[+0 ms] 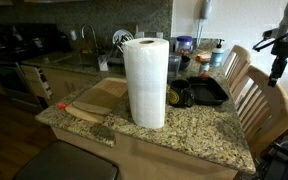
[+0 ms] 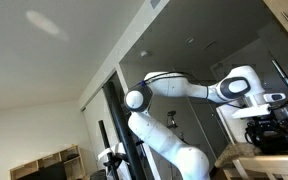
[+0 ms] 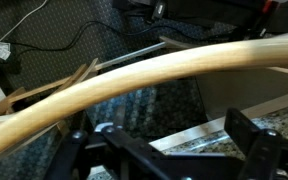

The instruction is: Put the white and orange bottle in the black bowl, move the clear bottle to the right, move the glass jar to the left

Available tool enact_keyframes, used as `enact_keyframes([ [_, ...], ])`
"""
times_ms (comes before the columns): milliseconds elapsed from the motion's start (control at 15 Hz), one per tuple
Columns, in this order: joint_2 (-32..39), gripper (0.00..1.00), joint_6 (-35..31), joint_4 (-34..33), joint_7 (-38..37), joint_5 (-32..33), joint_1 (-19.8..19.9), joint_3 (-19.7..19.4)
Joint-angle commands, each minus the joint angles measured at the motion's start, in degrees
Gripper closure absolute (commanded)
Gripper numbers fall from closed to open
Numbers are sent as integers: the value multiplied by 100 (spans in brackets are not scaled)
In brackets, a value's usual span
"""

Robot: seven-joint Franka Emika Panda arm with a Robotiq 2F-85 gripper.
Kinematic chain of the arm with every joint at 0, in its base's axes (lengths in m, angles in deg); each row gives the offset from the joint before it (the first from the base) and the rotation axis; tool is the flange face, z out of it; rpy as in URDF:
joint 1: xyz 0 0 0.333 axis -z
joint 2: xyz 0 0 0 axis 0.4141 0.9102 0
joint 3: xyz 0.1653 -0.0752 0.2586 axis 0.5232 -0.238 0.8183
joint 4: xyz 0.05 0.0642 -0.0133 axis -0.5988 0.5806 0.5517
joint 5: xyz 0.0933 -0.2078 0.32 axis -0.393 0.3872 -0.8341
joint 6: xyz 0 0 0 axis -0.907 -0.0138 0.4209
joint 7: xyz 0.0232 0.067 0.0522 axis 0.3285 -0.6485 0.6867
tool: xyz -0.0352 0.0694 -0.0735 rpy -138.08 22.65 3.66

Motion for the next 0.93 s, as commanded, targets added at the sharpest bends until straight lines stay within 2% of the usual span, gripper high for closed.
enact_keyframes([
  [0, 14, 0, 3, -5, 40, -50, 87, 83],
  [200, 142, 0, -109, -493, -56, -197, 38, 84],
  [400, 708, 0, -345, -1597, -224, -561, -127, 138],
  [533, 1171, 0, -133, -2378, -181, -841, -211, 99],
  [600, 488, 0, -278, -1610, -167, -660, -56, 184],
  [733, 866, 0, -251, -2117, -164, -796, -102, 202],
  [867, 1086, 0, -250, -2268, -164, -813, -100, 213],
])
